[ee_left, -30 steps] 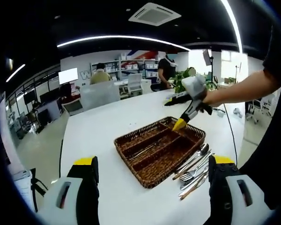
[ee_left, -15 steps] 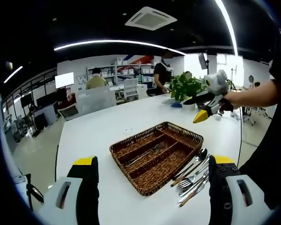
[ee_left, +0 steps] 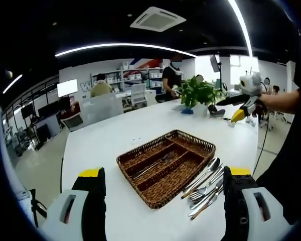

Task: Arrange the knives, forks, and spoons in their matching storage slots by inserting each utensil handle-first until every utensil is classified and aligned in the correct compartment

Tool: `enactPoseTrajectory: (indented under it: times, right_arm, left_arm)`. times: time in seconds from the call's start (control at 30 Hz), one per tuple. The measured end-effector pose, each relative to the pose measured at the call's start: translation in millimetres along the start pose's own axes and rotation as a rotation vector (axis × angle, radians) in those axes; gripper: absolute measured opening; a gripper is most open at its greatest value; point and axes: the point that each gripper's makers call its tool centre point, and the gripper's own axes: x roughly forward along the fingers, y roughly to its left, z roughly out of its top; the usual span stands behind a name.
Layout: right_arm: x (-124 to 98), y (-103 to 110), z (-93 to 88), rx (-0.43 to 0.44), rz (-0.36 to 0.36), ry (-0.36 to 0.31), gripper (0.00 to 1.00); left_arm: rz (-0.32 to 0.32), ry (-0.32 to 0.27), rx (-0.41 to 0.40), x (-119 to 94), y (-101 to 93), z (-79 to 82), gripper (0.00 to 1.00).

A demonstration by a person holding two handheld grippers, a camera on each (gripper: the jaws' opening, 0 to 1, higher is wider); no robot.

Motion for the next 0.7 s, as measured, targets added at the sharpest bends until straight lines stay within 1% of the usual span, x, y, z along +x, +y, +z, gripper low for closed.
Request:
enactPoseTrajectory:
  times: [0.1,0.2,0.37,0.47,0.6,0.7]
  right_arm:
    - [-9.2,-1.1,-7.6,-0.045,-0.021,0.035,1.0]
    - [-15.1,-1.7,-6.7,-0.034,-0.019,0.039,1.0]
    - [-18.1,-5.8,-11.5,-0.018,-0.027,0.052,1.0]
    - [-19.6,-2.7,-11.4,0.003,-0.006,0.038,1.0]
    - [-21.4,-2.4,-12.7,-0.012,-0.012,0.044,1.0]
    - [-25.8,-2.5,-15.1,0.0,-0.011,0.048,1.0]
  left_arm:
    - [0.009,0.035,-0.012,-3.4,1.5,-8.1,0.99]
    - [0.019,0.062,-0.01,-6.9,3.3,-14.0,0.99]
    - [0.022,0.088,0.02,-10.0,2.1,-16.4,0.99]
    - [0.017,0.091,0.02,-9.3,0.5,-16.5,0.99]
    - [0.004,0.102,0.016,-6.1,-2.5,-19.7,0.99]
    - [-0.012,0.113,0.049,-3.8,-7.3,-17.2,0.99]
